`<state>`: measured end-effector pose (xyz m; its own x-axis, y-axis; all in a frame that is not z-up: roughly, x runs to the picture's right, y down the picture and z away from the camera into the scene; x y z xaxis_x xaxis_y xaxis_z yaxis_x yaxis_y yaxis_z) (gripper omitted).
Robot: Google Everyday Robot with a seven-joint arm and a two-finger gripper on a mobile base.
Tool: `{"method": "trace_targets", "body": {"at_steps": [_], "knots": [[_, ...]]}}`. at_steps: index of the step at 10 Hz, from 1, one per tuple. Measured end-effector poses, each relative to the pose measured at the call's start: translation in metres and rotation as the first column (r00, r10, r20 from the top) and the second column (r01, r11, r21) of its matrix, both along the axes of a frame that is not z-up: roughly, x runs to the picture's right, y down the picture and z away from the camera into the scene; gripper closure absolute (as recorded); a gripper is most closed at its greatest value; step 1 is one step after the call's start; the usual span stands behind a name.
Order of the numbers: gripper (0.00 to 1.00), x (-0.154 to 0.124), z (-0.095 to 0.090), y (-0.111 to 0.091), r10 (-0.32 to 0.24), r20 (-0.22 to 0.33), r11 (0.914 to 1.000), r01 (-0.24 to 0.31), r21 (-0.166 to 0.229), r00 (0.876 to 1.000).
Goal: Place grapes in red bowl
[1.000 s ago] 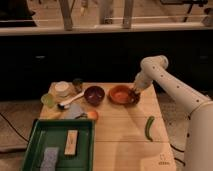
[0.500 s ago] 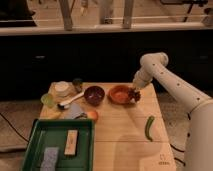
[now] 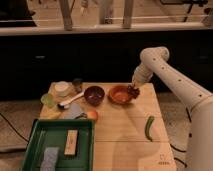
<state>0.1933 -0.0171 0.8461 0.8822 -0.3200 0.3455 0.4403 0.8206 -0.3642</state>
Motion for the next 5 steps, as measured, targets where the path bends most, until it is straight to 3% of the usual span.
{"method": "trace_targets", "body": {"at_steps": [5], "knots": [[0.98,-0.021,-0.006,-0.011,-0.051,0.035,0.9986,0.051,0.012,0.998]]}}
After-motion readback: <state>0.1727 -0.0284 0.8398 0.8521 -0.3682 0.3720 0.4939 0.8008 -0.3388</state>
